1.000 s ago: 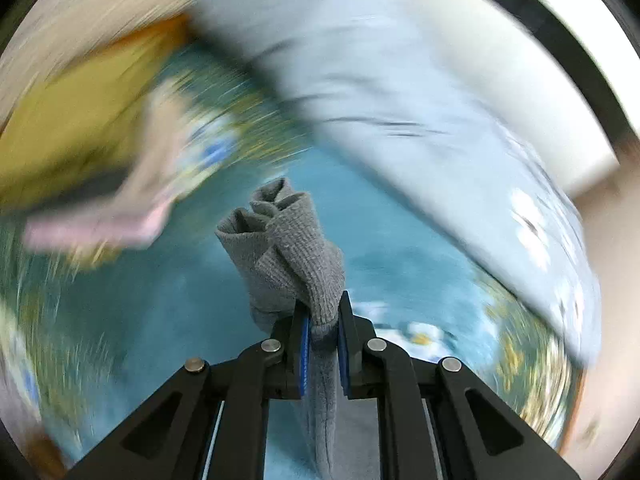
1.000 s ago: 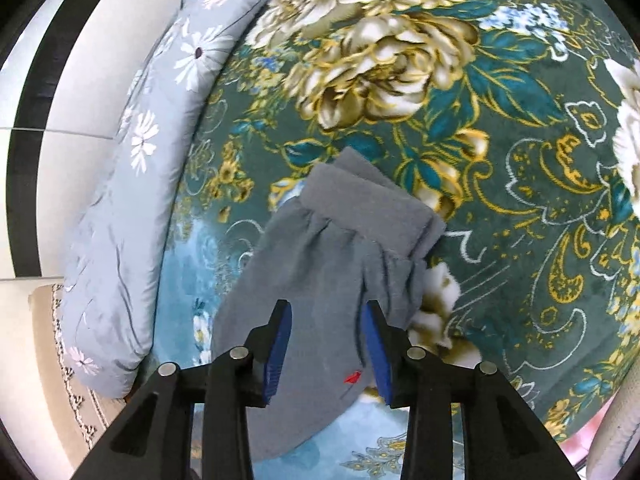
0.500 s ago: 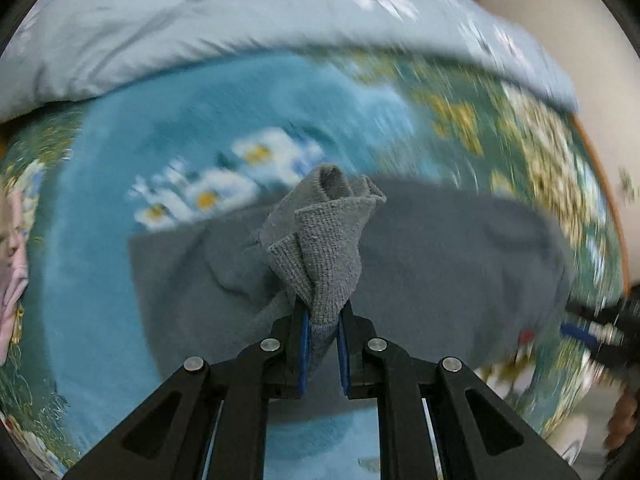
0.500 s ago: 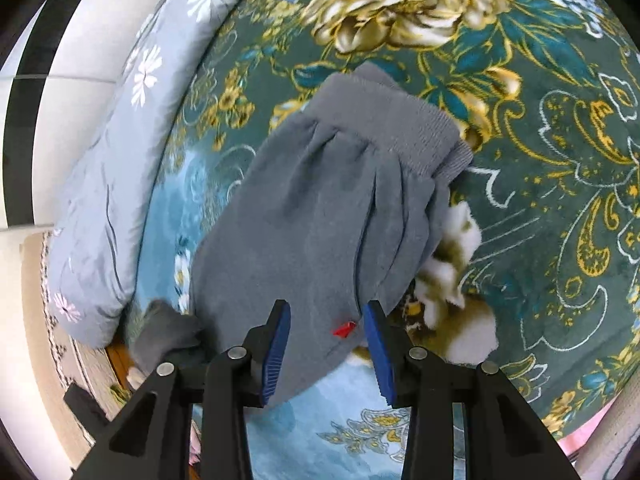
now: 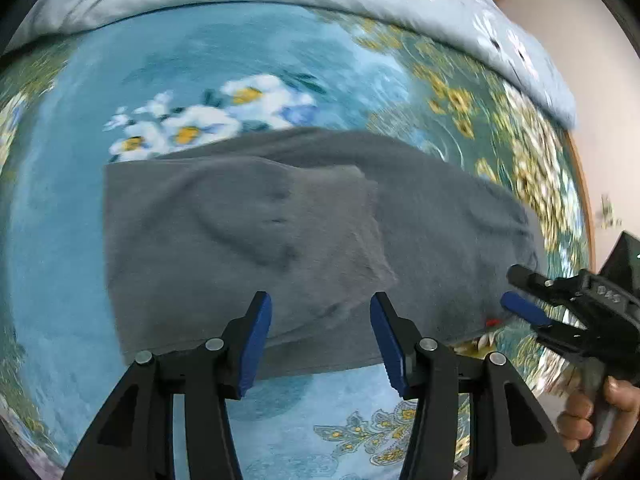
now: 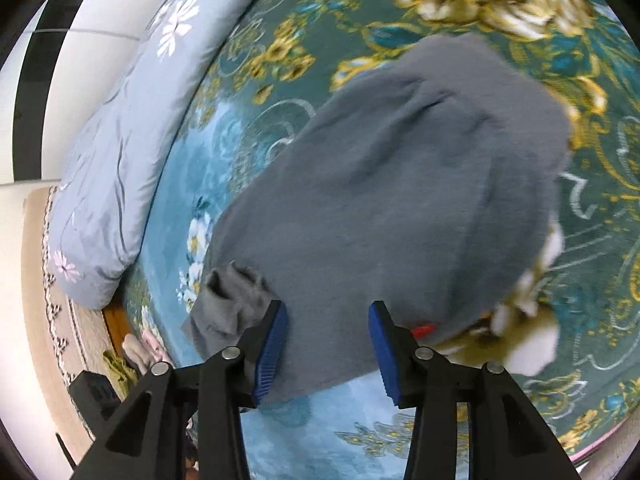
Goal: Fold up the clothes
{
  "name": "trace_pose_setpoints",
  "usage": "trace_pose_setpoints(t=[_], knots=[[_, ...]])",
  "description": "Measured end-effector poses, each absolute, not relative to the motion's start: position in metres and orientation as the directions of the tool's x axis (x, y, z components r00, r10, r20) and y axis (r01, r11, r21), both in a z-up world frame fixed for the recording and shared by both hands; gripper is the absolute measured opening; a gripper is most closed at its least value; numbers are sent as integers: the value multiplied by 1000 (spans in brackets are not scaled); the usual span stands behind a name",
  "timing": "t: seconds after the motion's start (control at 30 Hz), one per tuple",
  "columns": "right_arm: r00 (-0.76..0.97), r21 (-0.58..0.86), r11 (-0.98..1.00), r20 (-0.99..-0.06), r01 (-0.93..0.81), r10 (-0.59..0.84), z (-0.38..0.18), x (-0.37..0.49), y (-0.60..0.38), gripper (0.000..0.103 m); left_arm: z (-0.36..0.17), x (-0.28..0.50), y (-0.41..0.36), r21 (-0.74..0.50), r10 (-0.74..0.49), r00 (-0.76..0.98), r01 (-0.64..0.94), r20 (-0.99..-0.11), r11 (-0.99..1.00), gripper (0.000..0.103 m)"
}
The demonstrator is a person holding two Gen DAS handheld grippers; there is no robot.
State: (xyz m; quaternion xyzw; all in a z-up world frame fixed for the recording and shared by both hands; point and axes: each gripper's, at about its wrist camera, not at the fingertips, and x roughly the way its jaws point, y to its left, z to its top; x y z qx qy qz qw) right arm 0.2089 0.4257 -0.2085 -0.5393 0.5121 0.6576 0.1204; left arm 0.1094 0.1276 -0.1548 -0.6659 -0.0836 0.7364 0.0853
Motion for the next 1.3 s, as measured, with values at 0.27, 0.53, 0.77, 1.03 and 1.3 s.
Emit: trace_pose_setpoints(t=[0.27, 0.53, 0.77, 1.03, 1.3], knots=[[-293, 575, -499, -793, -649, -534, -244, 160, 374, 66, -187, 115, 16, -132, 126, -40, 359, -991, -924, 53], [-230, 585, -491, -762, -646, -605, -275, 130, 328, 66, -201, 137, -33, -110, 125, -8, 539, -992, -835, 53], [-298, 573, -471, -790, -671, -535, -264, 121, 318, 36, -205, 144, -30, -120, 147, 1, 565, -989, -816, 53], [-385, 674, -612, -739, -414, -553, -202, 113, 309, 12, -205, 134, -13, -141, 165, -3, 536, -986, -832, 53], [-297, 577, -529, -799, -623, -522, -259, 142, 338, 12, -209, 131, -1, -144, 175, 8, 527, -985, -837, 53]])
